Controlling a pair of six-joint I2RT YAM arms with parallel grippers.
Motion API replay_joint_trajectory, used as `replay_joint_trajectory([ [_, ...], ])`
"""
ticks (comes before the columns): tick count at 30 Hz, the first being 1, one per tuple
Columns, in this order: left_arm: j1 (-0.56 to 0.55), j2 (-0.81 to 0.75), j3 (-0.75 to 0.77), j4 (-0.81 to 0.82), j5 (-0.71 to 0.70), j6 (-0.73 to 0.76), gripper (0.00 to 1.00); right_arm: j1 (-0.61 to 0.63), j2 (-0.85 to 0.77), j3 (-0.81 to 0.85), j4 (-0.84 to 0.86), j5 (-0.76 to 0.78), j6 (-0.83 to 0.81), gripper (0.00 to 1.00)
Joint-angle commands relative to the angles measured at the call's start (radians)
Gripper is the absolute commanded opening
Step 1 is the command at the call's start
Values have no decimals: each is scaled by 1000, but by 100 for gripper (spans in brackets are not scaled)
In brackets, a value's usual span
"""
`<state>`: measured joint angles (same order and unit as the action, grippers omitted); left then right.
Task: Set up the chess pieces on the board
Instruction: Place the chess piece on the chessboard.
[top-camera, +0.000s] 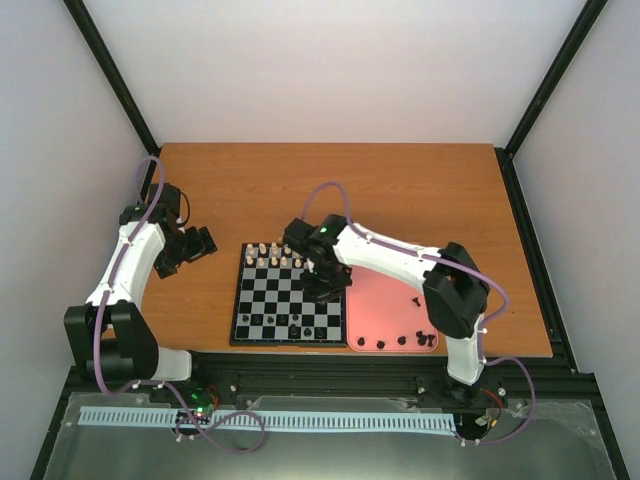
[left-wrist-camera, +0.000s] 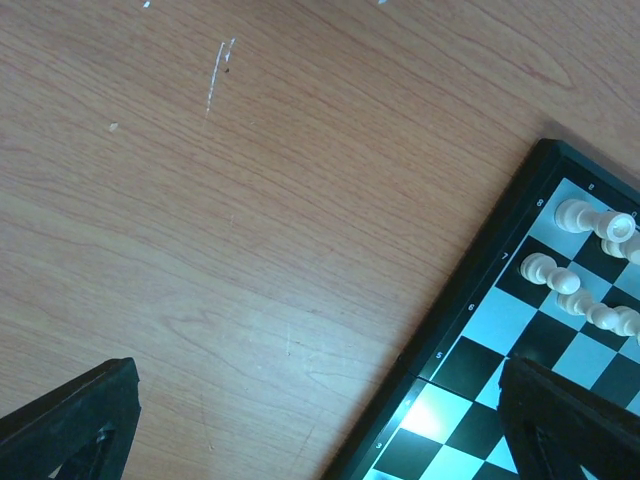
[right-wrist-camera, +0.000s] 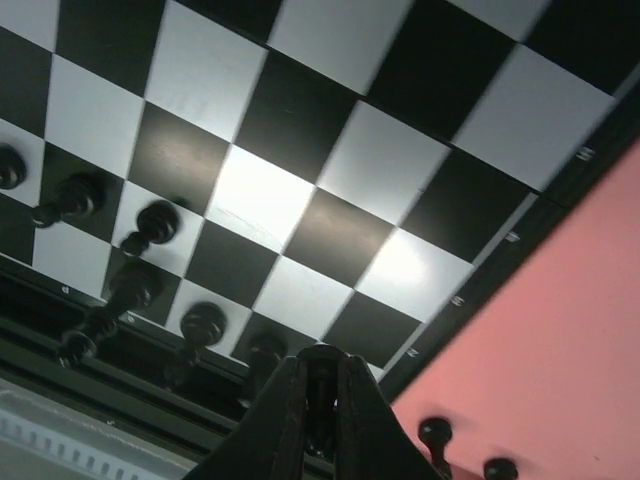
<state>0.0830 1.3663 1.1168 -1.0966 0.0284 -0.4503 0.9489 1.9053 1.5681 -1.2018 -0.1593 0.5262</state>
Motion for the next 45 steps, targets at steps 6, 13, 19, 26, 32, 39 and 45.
replay_joint_trajectory([
  [6,-5,14,17,18,32,13,100,90,133,126,-4,36,34,6],
  [13,-5,5,9,19,48,12,100,117,177,115,33,23,41,6],
  [19,-4,-2,6,16,57,11,100,128,201,122,42,21,50,6],
  [26,-6,-9,-2,18,64,12,100,139,217,118,48,27,54,6],
  [32,-6,-14,-6,18,64,11,100,139,219,96,53,22,55,7],
  [39,-6,-18,-9,17,60,13,100,139,228,86,51,20,49,9],
  [45,-6,-18,-7,14,49,13,100,139,233,87,53,15,37,13],
])
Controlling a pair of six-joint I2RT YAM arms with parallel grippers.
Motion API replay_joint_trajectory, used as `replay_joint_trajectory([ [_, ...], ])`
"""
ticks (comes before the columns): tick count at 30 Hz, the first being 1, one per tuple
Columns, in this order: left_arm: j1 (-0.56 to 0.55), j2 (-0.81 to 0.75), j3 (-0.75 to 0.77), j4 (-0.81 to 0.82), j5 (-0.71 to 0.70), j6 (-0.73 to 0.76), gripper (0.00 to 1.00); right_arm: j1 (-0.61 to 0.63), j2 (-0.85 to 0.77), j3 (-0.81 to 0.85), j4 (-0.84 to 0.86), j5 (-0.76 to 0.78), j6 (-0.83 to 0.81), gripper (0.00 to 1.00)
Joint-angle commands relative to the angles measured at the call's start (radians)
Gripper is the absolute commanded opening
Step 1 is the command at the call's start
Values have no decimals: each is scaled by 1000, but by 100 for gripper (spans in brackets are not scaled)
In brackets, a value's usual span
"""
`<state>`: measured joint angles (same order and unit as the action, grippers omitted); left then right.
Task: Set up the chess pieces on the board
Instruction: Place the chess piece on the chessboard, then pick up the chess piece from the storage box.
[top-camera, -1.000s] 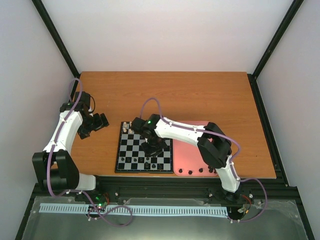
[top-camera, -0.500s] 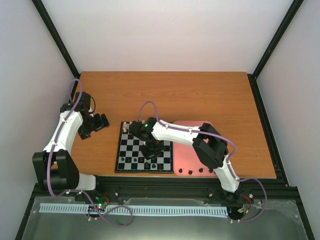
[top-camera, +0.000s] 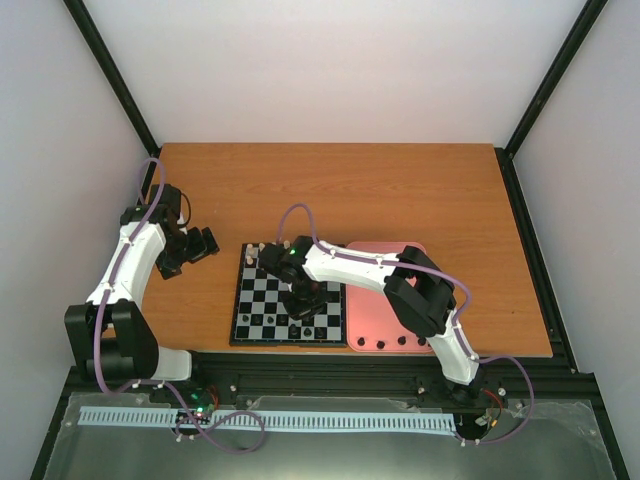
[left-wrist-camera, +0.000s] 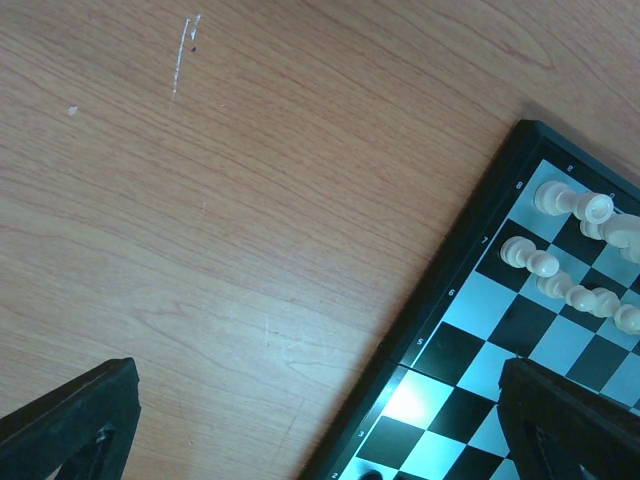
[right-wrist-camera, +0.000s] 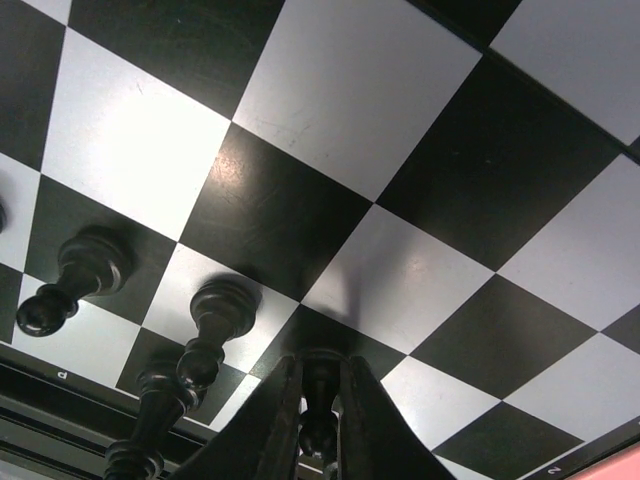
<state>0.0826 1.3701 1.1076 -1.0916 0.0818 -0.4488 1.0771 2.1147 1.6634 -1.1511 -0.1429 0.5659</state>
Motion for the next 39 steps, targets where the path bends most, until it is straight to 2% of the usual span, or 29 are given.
replay_joint_trajectory([
  [1,-6,-22,4,10,-4,11,100,10,25,-7,1,-1,-5,13],
  [11,-6,-19,5,8,-10,13,100,11,17,-12,-4,2,-12,16],
  [32,-6,-20,26,-1,-16,13,100,3,-118,65,-89,85,0,37],
  [35,-6,-20,26,-1,-15,13,100,-21,-186,31,-93,104,30,39],
  [39,-6,-19,33,-1,-11,12,100,-118,-321,-134,-72,120,76,39],
])
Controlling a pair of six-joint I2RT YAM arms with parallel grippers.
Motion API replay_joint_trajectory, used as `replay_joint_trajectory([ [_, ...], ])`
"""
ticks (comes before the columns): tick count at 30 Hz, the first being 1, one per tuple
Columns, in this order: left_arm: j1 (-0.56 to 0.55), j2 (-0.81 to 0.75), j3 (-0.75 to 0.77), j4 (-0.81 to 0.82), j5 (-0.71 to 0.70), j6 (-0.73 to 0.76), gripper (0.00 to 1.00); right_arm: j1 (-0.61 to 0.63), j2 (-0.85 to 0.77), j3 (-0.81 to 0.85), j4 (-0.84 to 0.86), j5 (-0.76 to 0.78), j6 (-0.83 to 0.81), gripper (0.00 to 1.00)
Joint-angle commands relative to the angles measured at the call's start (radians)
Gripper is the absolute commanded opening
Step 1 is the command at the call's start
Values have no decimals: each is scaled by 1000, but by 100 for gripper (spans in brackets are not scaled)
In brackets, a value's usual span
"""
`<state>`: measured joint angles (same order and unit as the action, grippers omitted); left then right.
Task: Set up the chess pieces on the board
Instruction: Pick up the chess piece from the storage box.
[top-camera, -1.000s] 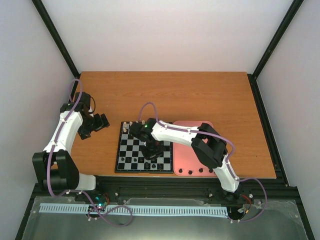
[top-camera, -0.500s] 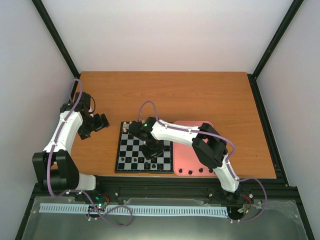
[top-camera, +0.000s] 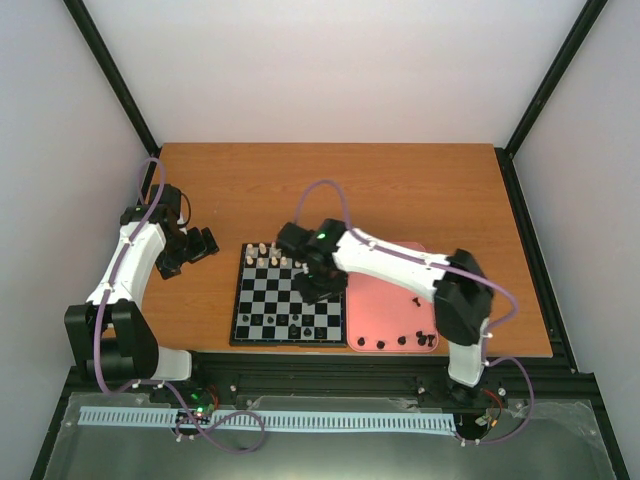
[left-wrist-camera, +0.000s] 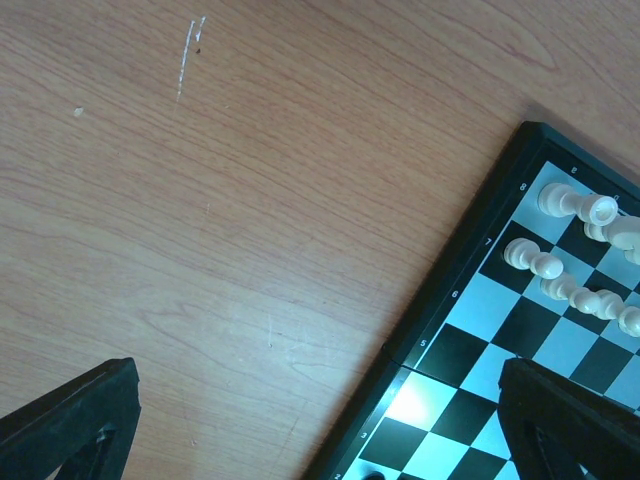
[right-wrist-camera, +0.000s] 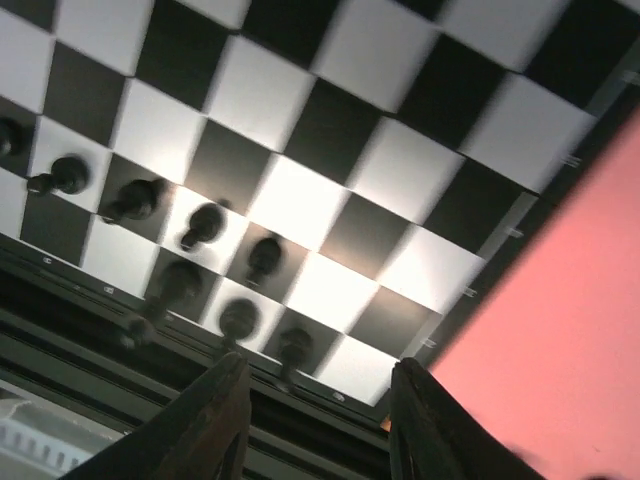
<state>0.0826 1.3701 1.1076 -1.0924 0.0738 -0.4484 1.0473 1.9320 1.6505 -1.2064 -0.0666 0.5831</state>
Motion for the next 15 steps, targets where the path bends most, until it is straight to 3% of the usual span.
replay_joint_trajectory([
  [1,-6,-18,34,-1,-1,10,100,-121,-178,-173,-11,55,68,40],
  [8,-6,-12,35,1,12,8,100,-350,-417,-511,14,109,118,40],
  [15,-8,2,17,16,20,6,100,-391,-516,-743,7,74,181,40],
])
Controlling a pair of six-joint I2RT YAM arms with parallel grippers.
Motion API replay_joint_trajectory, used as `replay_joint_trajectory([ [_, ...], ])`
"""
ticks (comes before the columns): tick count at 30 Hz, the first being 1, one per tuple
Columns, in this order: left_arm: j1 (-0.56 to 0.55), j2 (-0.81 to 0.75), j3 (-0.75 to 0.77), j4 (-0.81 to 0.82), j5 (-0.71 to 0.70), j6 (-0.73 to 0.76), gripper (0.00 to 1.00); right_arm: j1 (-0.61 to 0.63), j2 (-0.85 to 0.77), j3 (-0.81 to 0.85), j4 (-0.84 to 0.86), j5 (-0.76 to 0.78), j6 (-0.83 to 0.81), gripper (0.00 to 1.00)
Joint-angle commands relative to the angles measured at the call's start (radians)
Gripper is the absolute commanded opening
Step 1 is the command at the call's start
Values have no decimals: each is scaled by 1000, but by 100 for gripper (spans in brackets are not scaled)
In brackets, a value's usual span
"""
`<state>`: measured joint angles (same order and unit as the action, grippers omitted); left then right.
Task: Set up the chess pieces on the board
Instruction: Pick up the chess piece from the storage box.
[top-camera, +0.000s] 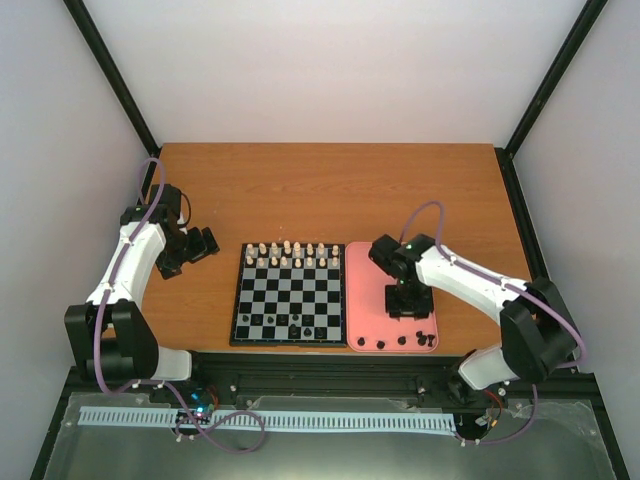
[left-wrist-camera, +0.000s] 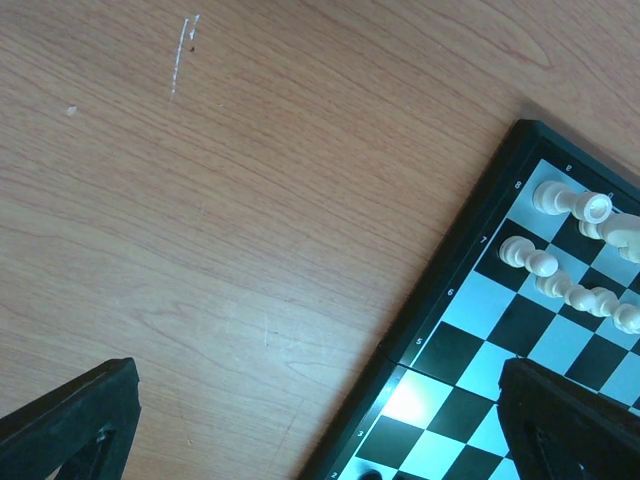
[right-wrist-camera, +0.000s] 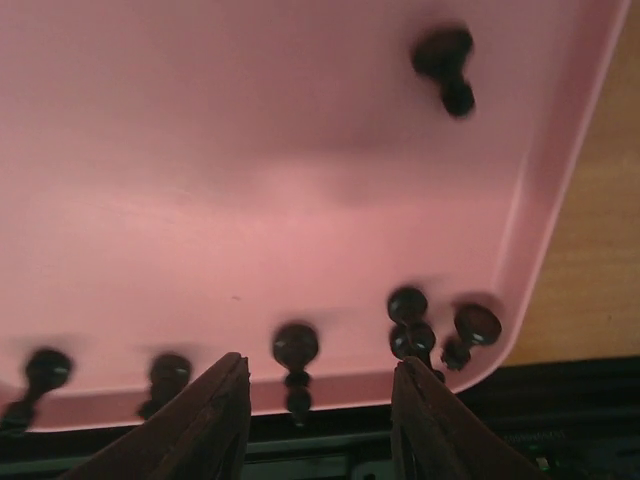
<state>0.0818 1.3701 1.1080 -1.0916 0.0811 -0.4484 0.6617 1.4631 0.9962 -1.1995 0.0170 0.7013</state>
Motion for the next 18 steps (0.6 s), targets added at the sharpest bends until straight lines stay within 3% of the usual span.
replay_joint_trajectory([
  [1,-8,4,15,16,12,6,100,-6,-60,-116,8,-11,71,40],
  [6,-11,14,15,23,14,7,100,-27,-88,-199,39,-3,83,40],
  [18,-13,36,5,37,8,7,100,-112,-34,-203,89,22,19,40],
])
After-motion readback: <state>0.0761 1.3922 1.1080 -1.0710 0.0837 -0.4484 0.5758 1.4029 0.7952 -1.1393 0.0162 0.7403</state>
